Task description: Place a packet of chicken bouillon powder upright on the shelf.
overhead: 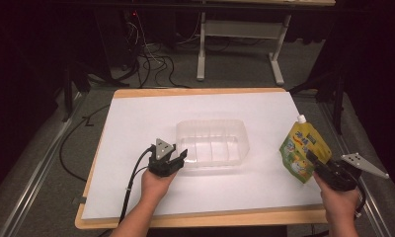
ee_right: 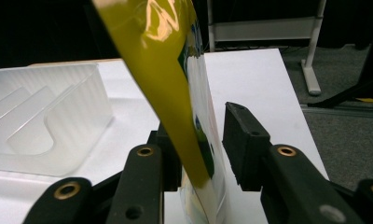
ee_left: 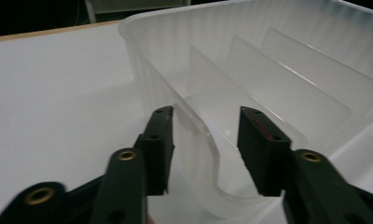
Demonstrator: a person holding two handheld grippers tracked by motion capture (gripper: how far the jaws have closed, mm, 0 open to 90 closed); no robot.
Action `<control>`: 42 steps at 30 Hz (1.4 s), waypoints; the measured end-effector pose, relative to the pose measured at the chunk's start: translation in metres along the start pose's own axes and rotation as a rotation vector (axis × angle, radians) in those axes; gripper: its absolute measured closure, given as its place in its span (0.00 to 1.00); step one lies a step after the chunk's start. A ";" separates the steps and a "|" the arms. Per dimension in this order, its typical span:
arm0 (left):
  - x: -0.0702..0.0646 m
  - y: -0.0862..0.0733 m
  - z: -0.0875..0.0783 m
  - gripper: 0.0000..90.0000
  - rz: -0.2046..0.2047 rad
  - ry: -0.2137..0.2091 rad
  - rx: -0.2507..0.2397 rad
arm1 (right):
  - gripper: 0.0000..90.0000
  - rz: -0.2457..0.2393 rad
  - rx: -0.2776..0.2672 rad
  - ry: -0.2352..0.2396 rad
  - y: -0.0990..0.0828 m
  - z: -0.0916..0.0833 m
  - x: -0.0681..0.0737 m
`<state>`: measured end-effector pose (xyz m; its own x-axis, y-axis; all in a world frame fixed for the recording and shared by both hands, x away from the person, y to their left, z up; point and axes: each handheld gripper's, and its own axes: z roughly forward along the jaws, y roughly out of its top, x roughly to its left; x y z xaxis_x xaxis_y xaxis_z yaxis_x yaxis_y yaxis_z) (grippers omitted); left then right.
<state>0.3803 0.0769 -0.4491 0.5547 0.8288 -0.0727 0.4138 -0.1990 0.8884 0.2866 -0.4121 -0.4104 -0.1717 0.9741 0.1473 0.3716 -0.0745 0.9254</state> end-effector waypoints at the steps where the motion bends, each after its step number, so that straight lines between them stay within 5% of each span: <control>1: -0.001 0.000 0.000 0.69 -0.002 0.003 -0.003 | 0.78 0.000 0.001 0.001 0.000 0.000 0.000; 12: -0.018 -0.003 0.006 0.78 0.011 0.018 -0.029 | 0.92 -0.031 -0.027 0.008 -0.001 -0.002 0.002; 26: -0.043 0.001 0.020 0.71 0.048 -0.046 -0.016 | 1.00 -0.016 -0.016 0.021 0.000 0.000 0.001; 33: -0.032 0.007 -0.002 0.44 0.074 -0.067 -0.030 | 1.00 0.006 -0.025 0.019 0.002 0.001 0.000; 38: -0.008 0.009 -0.032 0.38 0.103 -0.105 -0.036 | 1.00 0.025 -0.036 0.031 0.004 0.000 0.002; 42: 0.007 -0.006 -0.040 0.34 0.128 -0.080 -0.042 | 1.00 0.032 -0.050 0.038 0.006 -0.003 0.005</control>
<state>0.3531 0.1048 -0.4373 0.6577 0.7532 0.0081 0.3063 -0.2773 0.9106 0.2858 -0.4078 -0.4028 -0.1956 0.9622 0.1897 0.3312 -0.1173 0.9362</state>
